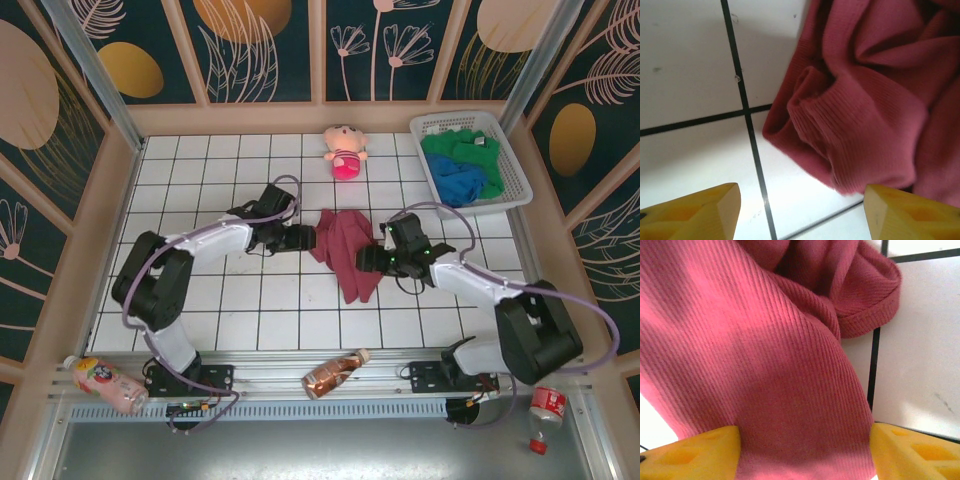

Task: Fold and stack the tank tops

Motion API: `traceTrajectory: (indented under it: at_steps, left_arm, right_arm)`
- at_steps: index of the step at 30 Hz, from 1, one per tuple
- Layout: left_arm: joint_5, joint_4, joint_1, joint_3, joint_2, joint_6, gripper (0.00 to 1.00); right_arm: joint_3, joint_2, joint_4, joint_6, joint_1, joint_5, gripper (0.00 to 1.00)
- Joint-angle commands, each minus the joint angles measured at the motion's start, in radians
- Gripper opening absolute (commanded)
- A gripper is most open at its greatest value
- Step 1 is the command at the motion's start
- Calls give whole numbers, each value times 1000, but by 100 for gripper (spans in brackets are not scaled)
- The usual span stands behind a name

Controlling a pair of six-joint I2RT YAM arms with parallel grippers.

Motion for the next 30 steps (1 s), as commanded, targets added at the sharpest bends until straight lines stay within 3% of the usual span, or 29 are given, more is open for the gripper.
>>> traceTrajectory:
  at_steps: [1,8,10,13,17,18,21,30]
  left_arm:
    - [41,87,-2,57,48,-8,65]
    - [67,129,-2,148,130,-11,57]
    - [73,146,-2,163,144,-15,51]
    - [84,129,-2,199,189,-5,34]
    - [83,95,-1,238,208,29,4]
    - [71,75,-2,252,205,42,0]
    - [-13,-32,7,314,172,100,0]
    - [-408,-331,88,531,-31,268,0]
  right_arm:
    - [-3,57,88,-79,9,8,61]
    - [-28,98,141,-112,10,13,18]
    - [-37,92,140,-114,9,15,10]
    - [-47,77,139,-112,6,5,0]
    - [-24,4,104,-105,-3,10,0]
    - [-12,-18,89,-103,-8,15,0]
    - [30,-111,40,-96,-39,24,0]
    - [230,-336,-89,-114,-137,-36,0]
